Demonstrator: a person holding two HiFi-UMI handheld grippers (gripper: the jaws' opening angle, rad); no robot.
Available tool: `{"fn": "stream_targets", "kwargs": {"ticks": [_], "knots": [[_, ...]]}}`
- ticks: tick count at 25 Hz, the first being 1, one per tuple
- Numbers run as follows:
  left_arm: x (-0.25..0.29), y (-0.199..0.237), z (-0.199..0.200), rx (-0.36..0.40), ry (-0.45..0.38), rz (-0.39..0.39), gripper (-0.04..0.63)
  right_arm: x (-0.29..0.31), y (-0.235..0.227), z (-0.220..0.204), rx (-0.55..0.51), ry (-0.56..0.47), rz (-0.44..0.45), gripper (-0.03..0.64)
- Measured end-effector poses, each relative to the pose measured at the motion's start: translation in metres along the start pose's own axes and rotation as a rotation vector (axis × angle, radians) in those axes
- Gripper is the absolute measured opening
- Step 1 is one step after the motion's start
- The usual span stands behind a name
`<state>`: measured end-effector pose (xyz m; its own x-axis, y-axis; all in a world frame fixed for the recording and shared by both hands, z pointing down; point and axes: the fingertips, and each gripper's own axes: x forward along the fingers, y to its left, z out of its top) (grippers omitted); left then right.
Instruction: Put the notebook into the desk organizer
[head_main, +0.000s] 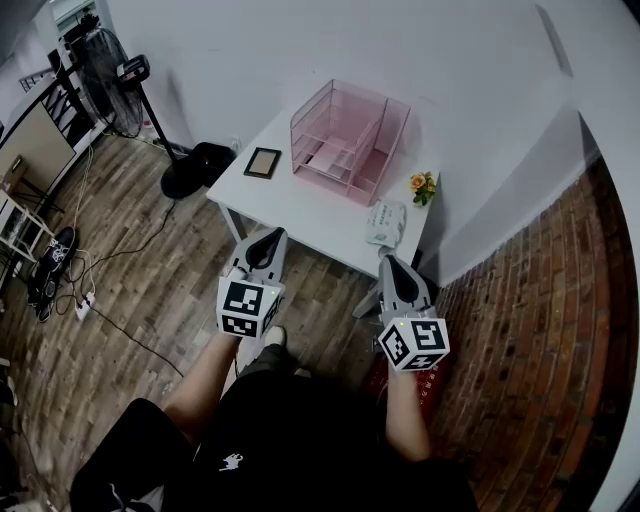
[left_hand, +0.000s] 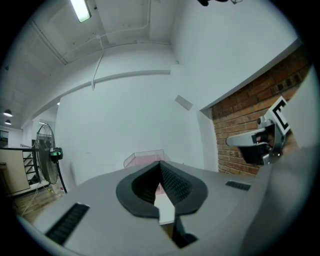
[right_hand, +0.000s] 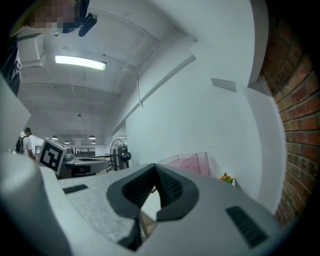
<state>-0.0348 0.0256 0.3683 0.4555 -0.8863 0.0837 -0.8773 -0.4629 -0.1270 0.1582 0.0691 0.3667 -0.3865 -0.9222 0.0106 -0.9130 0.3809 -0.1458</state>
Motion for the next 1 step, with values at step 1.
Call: {"fn": "stream_targets", "kwargs": {"ticks": [1], "knots": [[0.0006,0.0000,0.0006,0.001,0.000,0.000,0.003,0.0005,-0.0005,0.0004,0.000,0.000,0.000,0.002]]}}
